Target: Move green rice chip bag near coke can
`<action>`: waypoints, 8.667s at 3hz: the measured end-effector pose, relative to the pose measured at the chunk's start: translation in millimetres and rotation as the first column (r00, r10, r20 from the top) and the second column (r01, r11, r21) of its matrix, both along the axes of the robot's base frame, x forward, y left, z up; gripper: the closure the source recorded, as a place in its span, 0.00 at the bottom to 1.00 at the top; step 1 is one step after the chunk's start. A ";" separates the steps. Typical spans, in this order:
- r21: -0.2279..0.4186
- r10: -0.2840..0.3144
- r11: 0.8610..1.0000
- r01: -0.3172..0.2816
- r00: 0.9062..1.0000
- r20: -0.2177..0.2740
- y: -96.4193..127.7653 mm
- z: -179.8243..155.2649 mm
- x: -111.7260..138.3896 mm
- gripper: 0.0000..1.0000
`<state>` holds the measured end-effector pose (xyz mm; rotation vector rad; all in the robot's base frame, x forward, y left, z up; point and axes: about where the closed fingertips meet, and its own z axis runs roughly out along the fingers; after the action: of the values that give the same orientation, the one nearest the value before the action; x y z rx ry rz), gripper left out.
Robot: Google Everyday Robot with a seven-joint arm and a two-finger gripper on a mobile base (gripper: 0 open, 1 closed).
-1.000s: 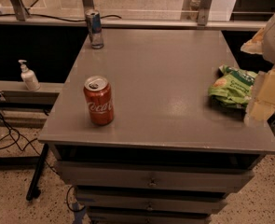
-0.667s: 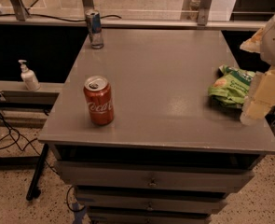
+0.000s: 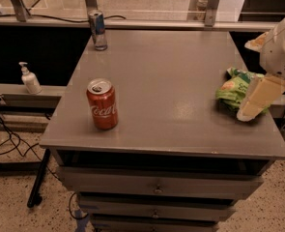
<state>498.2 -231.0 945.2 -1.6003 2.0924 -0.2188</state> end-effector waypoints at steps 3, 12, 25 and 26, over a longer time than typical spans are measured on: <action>0.038 -0.066 0.997 0.065 0.997 0.036 -24.8 -76.5 61.6 0.00; -0.037 0.157 0.988 -0.152 0.959 0.235 19.7 -19.8 89.4 1.00; 0.123 0.644 0.732 -0.670 0.740 0.194 222.0 -72.3 -28.2 0.12; 0.120 0.646 0.732 -0.670 0.740 0.187 222.9 -72.2 -28.1 0.00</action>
Offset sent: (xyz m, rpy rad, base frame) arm 0.0740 -0.0259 -0.0882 0.0557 -0.0506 -0.0772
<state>470.1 -8.0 873.0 -2.0329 1.2754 0.1108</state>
